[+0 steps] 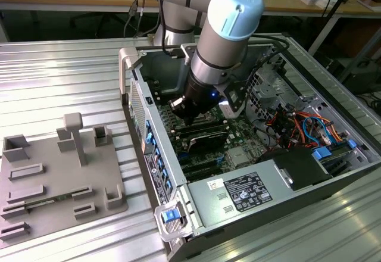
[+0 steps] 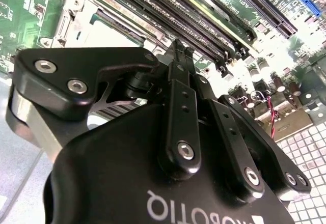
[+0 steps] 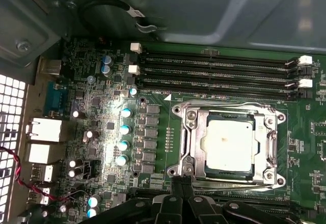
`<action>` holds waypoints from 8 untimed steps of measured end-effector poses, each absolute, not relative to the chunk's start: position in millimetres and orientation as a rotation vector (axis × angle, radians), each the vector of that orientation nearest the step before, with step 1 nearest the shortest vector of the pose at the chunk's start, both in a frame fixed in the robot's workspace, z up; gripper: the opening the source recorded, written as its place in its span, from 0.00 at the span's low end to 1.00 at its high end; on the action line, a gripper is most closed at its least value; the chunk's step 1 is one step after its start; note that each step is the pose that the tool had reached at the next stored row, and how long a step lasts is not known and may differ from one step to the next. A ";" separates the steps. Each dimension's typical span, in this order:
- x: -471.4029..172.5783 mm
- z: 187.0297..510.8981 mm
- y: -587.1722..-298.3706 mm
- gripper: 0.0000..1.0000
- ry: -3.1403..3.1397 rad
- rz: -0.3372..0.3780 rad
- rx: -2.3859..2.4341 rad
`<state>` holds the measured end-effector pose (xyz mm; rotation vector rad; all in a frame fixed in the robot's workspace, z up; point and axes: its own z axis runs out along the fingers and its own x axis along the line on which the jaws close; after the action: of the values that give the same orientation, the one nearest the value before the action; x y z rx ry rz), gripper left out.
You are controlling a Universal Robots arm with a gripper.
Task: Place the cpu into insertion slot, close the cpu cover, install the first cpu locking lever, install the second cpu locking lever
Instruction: 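Install the second cpu locking lever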
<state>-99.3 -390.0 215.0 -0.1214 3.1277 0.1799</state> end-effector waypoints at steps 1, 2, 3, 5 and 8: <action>-99.5 214.8 -389.8 0.11 3.128 0.180 -0.121; -100.0 214.6 -389.7 0.11 3.128 0.180 -0.121; -100.7 214.0 -389.5 0.11 3.128 0.180 -0.121; -101.8 212.7 -389.3 0.11 3.128 0.180 -0.121; -103.3 211.1 -388.7 0.11 3.128 0.180 -0.121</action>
<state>-103.3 -388.7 211.1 -0.1215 3.1279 0.1796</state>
